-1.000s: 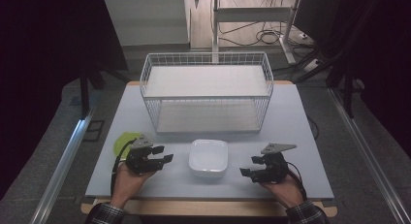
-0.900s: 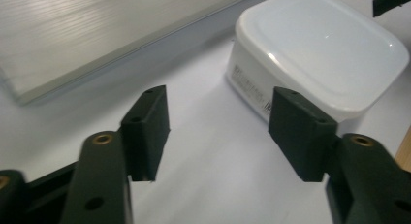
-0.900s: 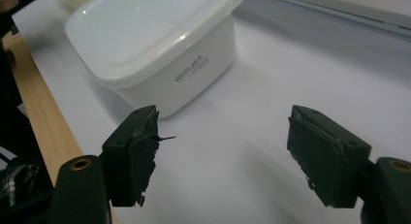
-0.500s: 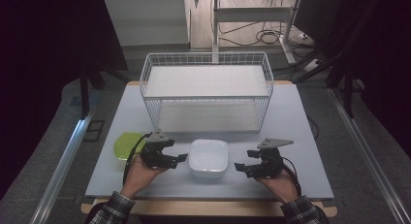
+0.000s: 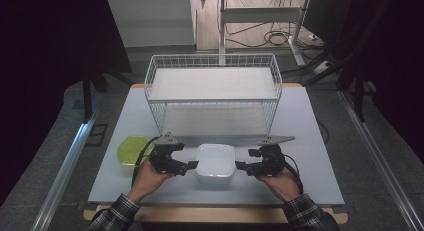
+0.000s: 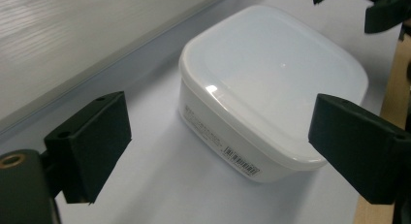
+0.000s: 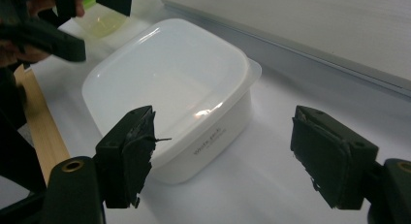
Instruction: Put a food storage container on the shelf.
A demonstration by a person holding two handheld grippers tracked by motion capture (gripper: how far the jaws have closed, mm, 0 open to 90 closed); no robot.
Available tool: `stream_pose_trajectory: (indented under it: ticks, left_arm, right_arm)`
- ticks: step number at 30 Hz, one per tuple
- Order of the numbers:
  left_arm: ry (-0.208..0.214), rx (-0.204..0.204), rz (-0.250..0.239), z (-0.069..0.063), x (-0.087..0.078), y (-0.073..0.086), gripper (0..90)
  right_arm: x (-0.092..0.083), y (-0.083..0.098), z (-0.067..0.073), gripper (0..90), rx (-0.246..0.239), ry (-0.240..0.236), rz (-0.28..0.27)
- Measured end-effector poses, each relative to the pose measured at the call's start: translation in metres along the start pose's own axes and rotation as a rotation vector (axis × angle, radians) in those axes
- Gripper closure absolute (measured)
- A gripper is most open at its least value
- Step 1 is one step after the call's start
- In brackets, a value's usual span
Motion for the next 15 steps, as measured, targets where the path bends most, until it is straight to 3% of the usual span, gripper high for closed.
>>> stream_pose_trajectory:
  ticks: [4,7,11,15]
  left_arm:
    - [-0.007,-0.010,0.014,-0.002,0.005,0.000,7.4]
    - [-0.050,0.005,0.015,-0.002,0.006,-0.001,9.4]
    - [-0.027,-0.013,-0.002,0.000,0.009,0.003,15.8]
    - [0.015,-0.038,-0.013,-0.002,0.014,0.004,15.7]
  right_arm:
    - [0.003,0.001,0.005,20.3,0.013,-0.007,0.017]
    - [0.006,0.001,0.009,19.9,-0.004,-0.009,0.031]
    - [0.013,0.001,0.013,20.3,0.000,-0.026,0.048]
    - [0.019,0.002,0.005,22.2,0.040,-0.060,0.052]
Point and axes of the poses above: each handheld gripper's, and its own axes: x roughly forward along the jaws, y roughly out of its underside, z roughly to its left, the point moved 4 cm from there along x, roughly forward along the jaws, and after that the axes turned 12 degrees about x, right-handed, at the moved point
